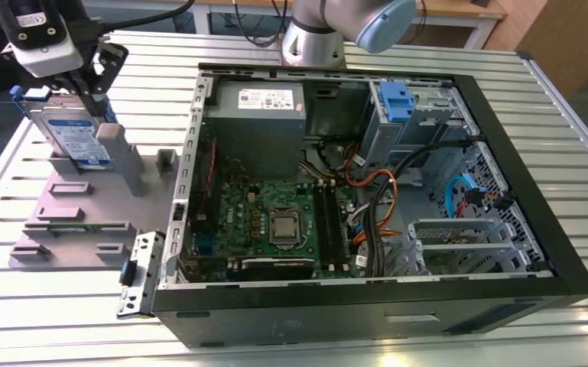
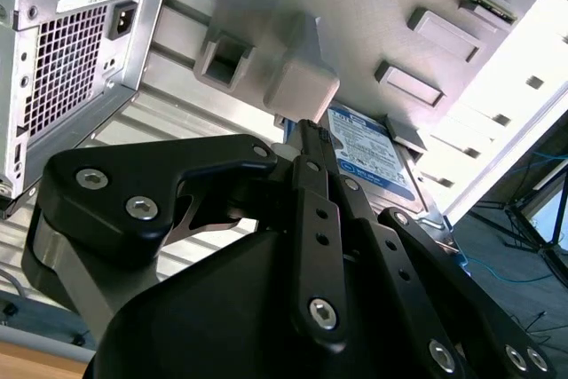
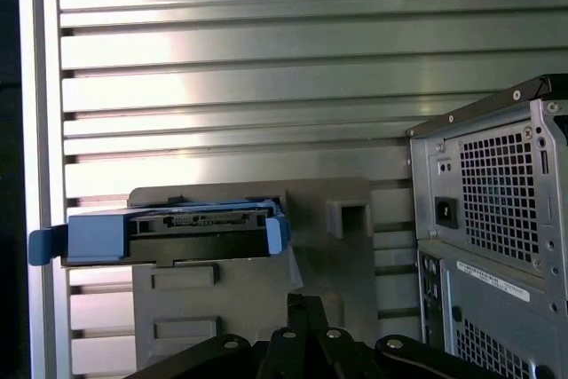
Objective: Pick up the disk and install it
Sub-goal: 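Reach for the disk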
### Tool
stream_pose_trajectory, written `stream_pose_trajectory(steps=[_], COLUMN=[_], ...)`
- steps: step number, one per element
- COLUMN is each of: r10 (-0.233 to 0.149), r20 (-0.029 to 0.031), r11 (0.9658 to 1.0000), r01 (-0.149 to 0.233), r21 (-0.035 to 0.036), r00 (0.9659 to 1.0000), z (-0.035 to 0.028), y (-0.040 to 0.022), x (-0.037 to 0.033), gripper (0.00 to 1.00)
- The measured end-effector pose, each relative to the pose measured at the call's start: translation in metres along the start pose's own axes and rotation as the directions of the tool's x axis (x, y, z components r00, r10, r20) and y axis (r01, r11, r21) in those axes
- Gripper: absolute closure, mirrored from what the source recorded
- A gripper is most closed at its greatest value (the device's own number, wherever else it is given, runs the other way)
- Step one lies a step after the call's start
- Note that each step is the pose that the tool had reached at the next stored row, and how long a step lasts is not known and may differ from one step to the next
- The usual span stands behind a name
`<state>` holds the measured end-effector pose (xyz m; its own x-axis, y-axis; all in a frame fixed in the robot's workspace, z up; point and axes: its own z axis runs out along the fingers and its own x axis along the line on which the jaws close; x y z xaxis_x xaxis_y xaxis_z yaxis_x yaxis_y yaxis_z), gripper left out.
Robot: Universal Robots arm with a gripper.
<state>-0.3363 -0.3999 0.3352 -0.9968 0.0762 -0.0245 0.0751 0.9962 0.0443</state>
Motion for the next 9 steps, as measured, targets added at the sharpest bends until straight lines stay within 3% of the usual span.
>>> stream_pose_trajectory(steps=[5, 7, 9], r10=[0.0, 0.0, 0.0], r20=[0.0, 0.0001, 0.0002], r11=[1.0, 1.0, 1.0], r01=[0.0, 0.0, 0.0], r21=[0.0, 0.0016, 0.0016], r00=[1.0, 1.0, 1.0], z=[0.0, 0.0013, 0.0015], y=[-0.0001, -0.0008, -0.0008], x=[0.001, 0.0098, 0.0101], gripper=[0.89, 0.89, 0.89])
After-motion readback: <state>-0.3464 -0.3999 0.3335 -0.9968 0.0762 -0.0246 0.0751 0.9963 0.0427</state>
